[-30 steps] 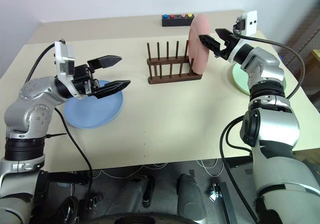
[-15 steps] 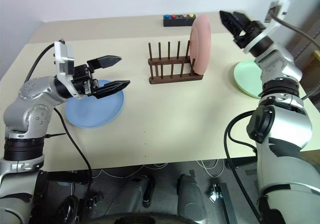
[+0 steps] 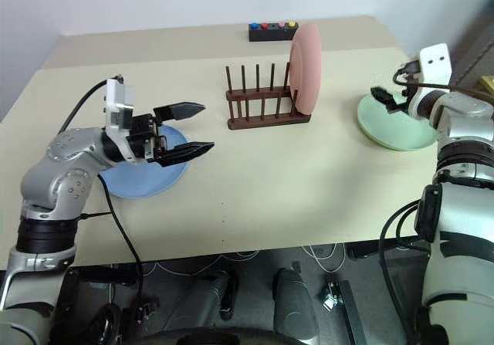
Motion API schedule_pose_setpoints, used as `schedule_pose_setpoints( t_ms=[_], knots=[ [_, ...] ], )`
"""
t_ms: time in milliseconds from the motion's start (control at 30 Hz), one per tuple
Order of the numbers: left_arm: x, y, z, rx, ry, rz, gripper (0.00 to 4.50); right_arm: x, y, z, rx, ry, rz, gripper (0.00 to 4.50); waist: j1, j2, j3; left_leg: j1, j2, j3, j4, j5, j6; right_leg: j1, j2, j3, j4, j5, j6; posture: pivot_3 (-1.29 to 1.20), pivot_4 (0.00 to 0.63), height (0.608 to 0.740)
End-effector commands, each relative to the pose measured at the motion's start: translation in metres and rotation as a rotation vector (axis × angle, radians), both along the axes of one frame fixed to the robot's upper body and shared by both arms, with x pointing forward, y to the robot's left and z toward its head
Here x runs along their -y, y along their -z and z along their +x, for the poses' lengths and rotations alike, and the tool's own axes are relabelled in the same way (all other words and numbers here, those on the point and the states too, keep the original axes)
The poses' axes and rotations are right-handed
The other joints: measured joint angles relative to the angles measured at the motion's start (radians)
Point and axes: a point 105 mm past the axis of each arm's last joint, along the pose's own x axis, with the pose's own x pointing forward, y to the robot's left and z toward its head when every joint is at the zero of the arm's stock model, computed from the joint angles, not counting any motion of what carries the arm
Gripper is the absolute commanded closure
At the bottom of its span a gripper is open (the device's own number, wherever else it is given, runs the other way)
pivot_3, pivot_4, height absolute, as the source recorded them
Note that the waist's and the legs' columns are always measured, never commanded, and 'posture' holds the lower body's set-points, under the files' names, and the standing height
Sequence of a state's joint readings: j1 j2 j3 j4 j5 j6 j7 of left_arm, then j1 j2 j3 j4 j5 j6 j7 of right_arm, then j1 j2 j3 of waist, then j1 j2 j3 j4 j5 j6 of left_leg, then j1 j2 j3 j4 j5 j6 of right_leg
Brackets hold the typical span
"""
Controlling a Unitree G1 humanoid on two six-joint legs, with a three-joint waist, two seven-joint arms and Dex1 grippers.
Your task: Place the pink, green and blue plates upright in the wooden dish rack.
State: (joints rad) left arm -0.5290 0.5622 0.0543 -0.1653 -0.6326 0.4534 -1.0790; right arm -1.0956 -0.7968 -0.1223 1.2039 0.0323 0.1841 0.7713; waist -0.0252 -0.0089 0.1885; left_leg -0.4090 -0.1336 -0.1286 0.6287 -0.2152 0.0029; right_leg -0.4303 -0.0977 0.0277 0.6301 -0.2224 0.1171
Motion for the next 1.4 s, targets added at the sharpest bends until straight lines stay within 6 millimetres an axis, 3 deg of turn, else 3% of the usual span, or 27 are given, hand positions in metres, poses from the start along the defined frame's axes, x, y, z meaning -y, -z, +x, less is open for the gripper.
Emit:
schedule_pose_setpoints(
  t_ms=[33,533,633,700,867,900,933,1033,1167,1267,1333,1400],
  knots=[
    [0.001,-0.011,-0.001,0.042,0.014,-0.008,0.0,-0.011,0.013,-0.004,-0.103,-0.065,0.062,0.05,-0.004,0.0,0.0,0.0,0.0,0.0,0.0,0.0,0.0,0.0,0.0,0.0,0.0,0.0,0.0,0.0,0.15,0.74],
    [-0.002,-0.006,-0.006,0.032,-0.006,0.001,0.0,0.004,0.064,-0.021,-0.365,-0.035,-0.176,0.05,-0.01,0.0,0.0,0.0,0.0,0.0,0.0,0.001,-0.002,0.0,0.0,0.0,0.0,0.0,0.0,0.0,0.15,0.74],
    [-0.004,-0.006,-0.007,0.033,-0.017,0.004,0.0,0.01,0.066,-0.02,-0.35,0.012,-0.208,0.84,-0.011,0.0,0.0,0.0,0.0,0.0,0.0,0.001,-0.002,0.0,0.0,0.0,0.0,0.0,0.0,0.0,0.15,0.74],
    [-0.005,-0.006,-0.006,0.033,-0.022,0.006,0.0,0.011,0.064,-0.019,-0.341,0.023,-0.208,1.66,-0.01,0.0,0.0,0.0,0.0,0.0,0.0,0.001,-0.002,0.0,0.0,0.0,0.0,0.0,0.0,0.0,0.15,0.74],
    [-0.006,-0.008,-0.004,0.038,-0.029,0.003,0.0,0.008,0.056,-0.016,-0.323,0.008,-0.201,4.17,-0.011,0.0,0.0,0.0,0.0,0.0,0.0,0.001,-0.002,0.0,0.0,0.0,0.0,0.0,0.0,0.0,0.15,0.74],
    [-0.006,-0.008,-0.003,0.039,-0.03,0.002,0.0,0.007,0.052,-0.015,-0.308,0.006,-0.189,4.46,-0.012,0.0,0.0,0.0,0.0,0.0,0.001,0.001,-0.002,0.0,0.0,0.0,0.0,0.0,0.0,0.0,0.15,0.74],
    [-0.006,-0.008,-0.003,0.039,-0.03,0.001,0.0,0.005,0.048,-0.013,-0.292,0.004,-0.177,4.46,-0.012,0.0,0.0,0.001,0.0,0.0,0.001,0.001,-0.002,0.001,0.0,0.0,0.0,0.0,0.0,0.0,0.15,0.74],
    [-0.005,-0.008,-0.002,0.041,-0.03,-0.001,0.0,-0.007,0.018,-0.001,-0.148,-0.03,-0.098,4.46,-0.012,0.0,0.0,0.001,0.0,0.0,0.001,0.001,-0.001,0.001,0.0,0.0,0.0,0.0,0.0,0.0,0.15,0.74],
    [-0.005,-0.008,-0.001,0.043,-0.031,-0.003,0.0,-0.027,-0.062,0.015,0.21,-0.066,0.092,4.46,-0.023,0.001,0.0,0.001,0.0,0.0,0.0,0.001,-0.001,0.001,0.0,0.0,0.0,0.0,0.0,0.0,0.15,0.74],
    [-0.005,-0.01,0.0,0.047,-0.03,-0.005,0.0,-0.043,-0.119,0.014,0.456,-0.137,0.175,4.46,-0.023,0.001,0.0,0.001,0.002,0.001,-0.001,0.0,-0.001,0.0,0.001,0.0,0.0,0.0,-0.001,0.0,0.15,0.74],
    [-0.005,-0.011,0.001,0.05,-0.031,-0.006,0.0,-0.055,-0.159,0.006,0.615,-0.203,0.322,4.46,-0.02,0.001,0.0,0.001,0.002,0.001,-0.002,0.0,-0.001,0.0,0.002,0.0,0.0,0.0,-0.001,0.0,0.15,0.74],
    [-0.005,-0.011,0.002,0.052,-0.032,-0.007,0.0,-0.062,-0.184,-0.001,0.706,-0.273,0.471,4.46,-0.018,0.001,0.0,0.001,0.002,0.0,-0.002,0.0,-0.001,0.0,0.002,0.0,0.0,0.0,-0.001,0.0,0.15,0.74]
  ],
)
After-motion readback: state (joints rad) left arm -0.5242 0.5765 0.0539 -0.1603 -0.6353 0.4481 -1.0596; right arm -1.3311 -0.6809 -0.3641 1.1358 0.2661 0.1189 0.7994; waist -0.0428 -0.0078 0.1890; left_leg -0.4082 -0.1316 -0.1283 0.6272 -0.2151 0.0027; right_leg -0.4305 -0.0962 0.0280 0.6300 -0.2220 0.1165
